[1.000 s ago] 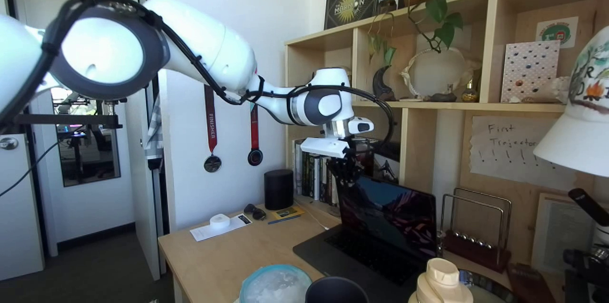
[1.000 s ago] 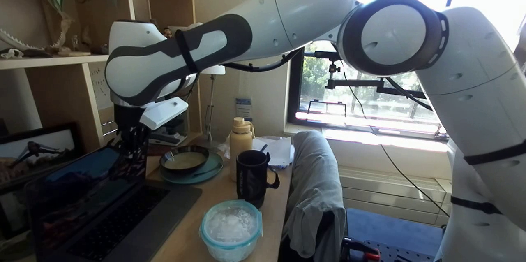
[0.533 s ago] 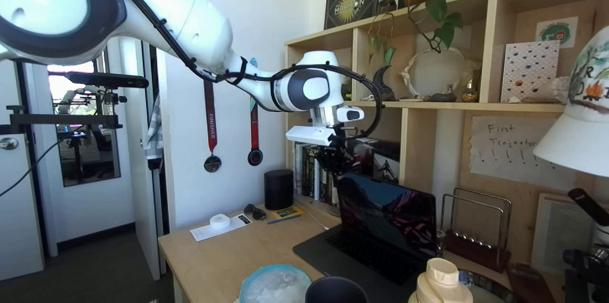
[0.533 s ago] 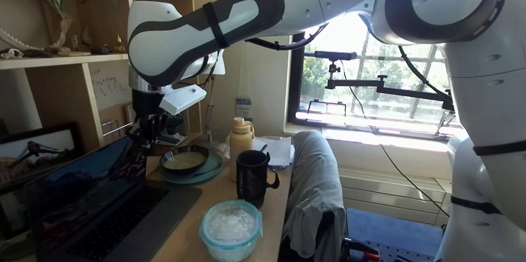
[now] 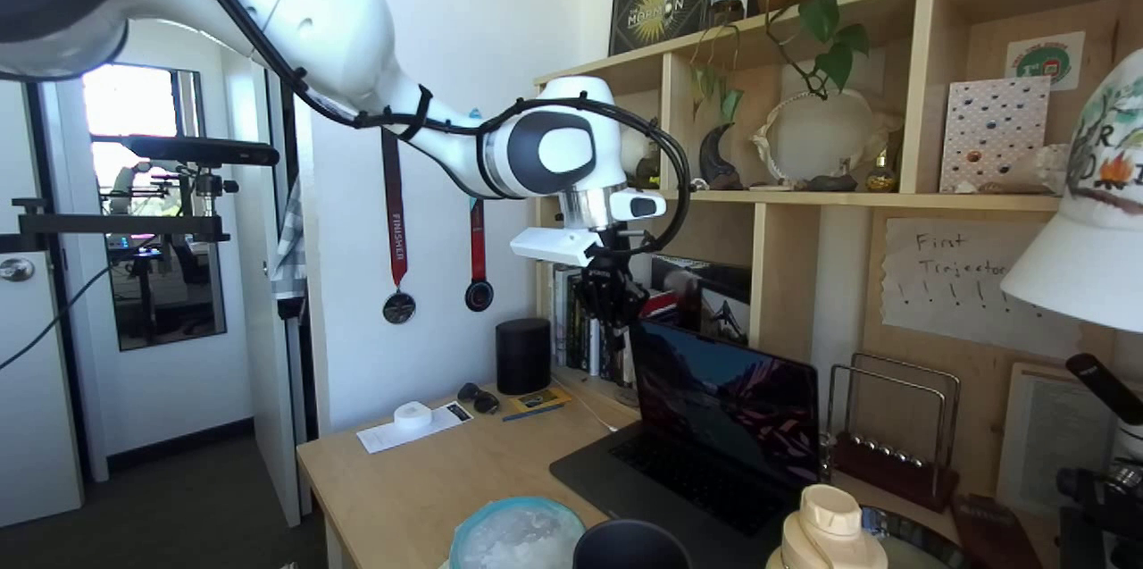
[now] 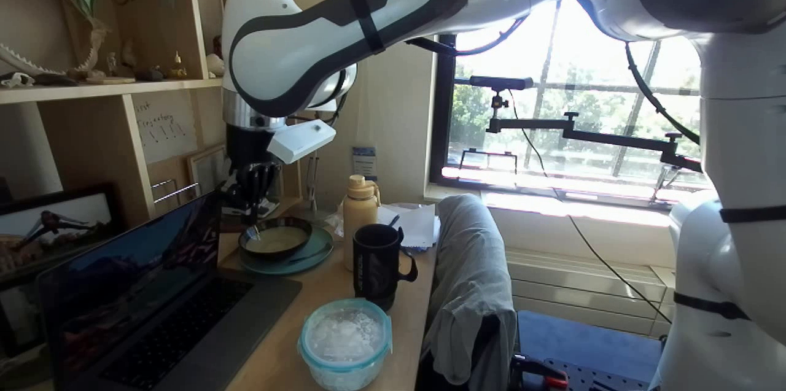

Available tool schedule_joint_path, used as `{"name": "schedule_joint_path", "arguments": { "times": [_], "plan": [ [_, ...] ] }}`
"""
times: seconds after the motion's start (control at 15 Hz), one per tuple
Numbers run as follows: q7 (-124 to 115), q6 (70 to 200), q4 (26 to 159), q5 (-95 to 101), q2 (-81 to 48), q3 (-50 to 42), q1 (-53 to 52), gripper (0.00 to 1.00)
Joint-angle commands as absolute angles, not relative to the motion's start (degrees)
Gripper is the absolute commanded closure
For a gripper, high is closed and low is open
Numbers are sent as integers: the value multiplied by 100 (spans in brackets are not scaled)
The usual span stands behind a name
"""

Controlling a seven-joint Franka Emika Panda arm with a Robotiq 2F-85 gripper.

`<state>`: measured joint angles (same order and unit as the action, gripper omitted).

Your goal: Press the keyboard

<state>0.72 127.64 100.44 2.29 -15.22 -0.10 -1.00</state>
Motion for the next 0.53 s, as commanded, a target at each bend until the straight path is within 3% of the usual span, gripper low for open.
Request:
{"name": "schedule_joint_path", "arguments": {
  "times": [0.0, 0.47],
  "plan": [
    [-130, 13042, 10690, 278, -1032, -26, -109, 78],
    [-263, 13225, 11173, 279, -722, -31, -95, 23]
  ]
}}
